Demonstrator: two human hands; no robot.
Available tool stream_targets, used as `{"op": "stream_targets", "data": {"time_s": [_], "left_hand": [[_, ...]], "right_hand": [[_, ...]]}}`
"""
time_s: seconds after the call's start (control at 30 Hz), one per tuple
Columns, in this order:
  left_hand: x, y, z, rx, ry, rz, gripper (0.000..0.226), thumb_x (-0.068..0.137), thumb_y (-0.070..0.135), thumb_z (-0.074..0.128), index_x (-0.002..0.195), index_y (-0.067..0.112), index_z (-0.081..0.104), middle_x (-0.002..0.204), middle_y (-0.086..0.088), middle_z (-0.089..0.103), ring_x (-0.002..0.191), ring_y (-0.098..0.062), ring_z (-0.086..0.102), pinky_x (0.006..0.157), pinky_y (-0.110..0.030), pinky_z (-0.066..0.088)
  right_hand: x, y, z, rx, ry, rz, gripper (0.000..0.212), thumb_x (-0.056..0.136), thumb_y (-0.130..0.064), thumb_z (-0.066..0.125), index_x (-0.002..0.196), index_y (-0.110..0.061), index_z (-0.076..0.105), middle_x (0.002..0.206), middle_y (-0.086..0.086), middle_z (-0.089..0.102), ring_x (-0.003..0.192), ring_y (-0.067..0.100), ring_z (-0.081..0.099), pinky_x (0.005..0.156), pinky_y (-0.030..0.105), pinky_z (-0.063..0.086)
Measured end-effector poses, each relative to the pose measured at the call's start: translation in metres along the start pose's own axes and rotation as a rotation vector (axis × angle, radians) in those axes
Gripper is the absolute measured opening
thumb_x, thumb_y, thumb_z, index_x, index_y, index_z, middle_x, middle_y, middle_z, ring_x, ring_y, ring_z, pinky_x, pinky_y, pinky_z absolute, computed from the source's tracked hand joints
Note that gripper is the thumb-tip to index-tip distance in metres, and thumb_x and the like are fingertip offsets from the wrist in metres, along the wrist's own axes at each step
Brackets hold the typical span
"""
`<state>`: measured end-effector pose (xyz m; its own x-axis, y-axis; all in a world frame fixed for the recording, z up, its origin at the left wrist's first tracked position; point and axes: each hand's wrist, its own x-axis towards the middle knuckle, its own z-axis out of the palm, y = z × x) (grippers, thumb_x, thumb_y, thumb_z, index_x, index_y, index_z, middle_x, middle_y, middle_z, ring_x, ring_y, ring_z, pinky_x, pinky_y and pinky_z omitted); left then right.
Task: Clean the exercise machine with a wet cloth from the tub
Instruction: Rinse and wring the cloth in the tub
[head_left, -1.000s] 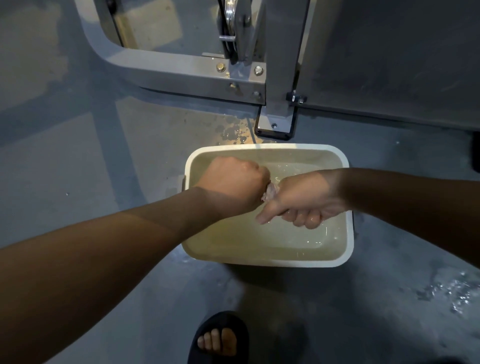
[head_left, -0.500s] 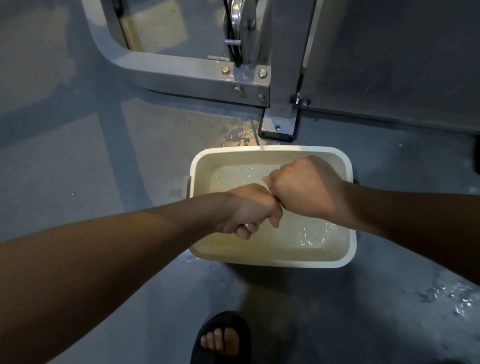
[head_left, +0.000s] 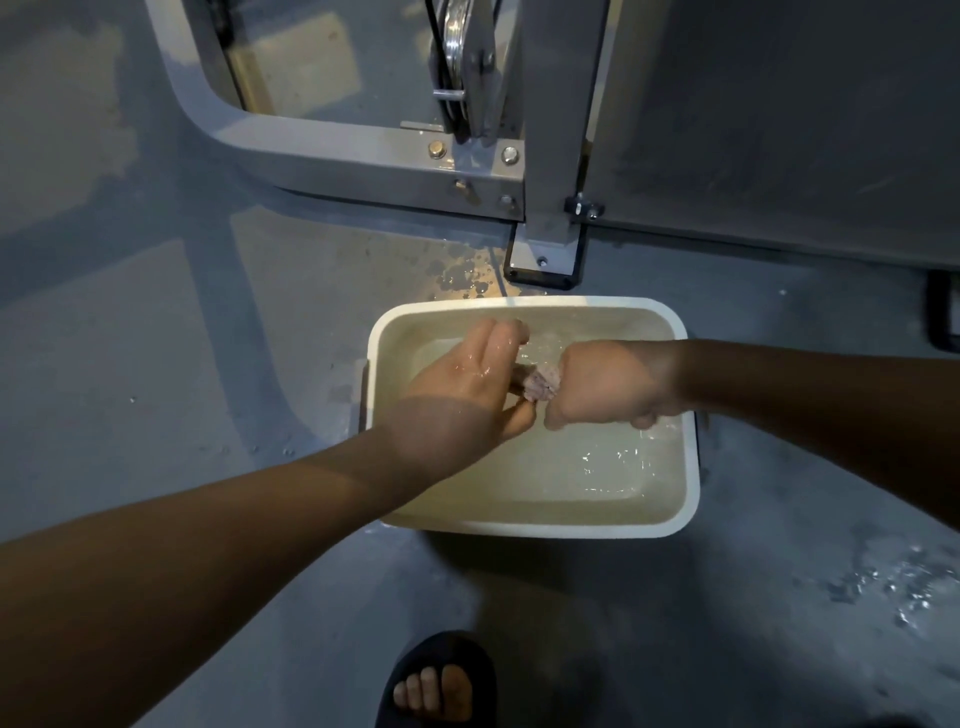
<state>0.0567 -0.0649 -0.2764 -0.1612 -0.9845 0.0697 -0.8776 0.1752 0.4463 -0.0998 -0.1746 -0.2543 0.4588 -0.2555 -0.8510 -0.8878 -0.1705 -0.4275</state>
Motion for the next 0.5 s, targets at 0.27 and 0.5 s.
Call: {"op": "stream_targets", "data": {"time_s": [0.27, 0.5], "left_hand": [[0.009, -0.004, -0.002, 0.229, 0.008, 0.176, 0.047, 0.079, 0.007, 0.08, 0.12, -0.006, 0.062, 0.091, -0.018, 0.055, 0.075, -0.03, 0.052, 0.05, -0.037, 0.043], [0.041, 0.022, -0.034, 0.476, -0.378, -0.16, 0.013, 0.094, 0.029, 0.054, 0.088, 0.02, 0.062, 0.083, -0.005, 0.059, 0.078, -0.034, 0.055, 0.065, -0.033, 0.038]], "right_hand": [[-0.012, -0.005, -0.001, 0.613, -0.376, 0.05, 0.038, 0.095, -0.006, 0.067, 0.072, -0.018, 0.039, 0.054, -0.003, 0.027, 0.049, 0.009, 0.016, 0.04, 0.016, 0.016], [-0.011, -0.018, 0.012, -0.413, 0.349, -0.221, 0.037, 0.099, -0.03, 0.048, 0.064, -0.019, 0.045, 0.061, -0.002, 0.046, 0.067, 0.027, 0.052, 0.059, 0.03, 0.039]]}}
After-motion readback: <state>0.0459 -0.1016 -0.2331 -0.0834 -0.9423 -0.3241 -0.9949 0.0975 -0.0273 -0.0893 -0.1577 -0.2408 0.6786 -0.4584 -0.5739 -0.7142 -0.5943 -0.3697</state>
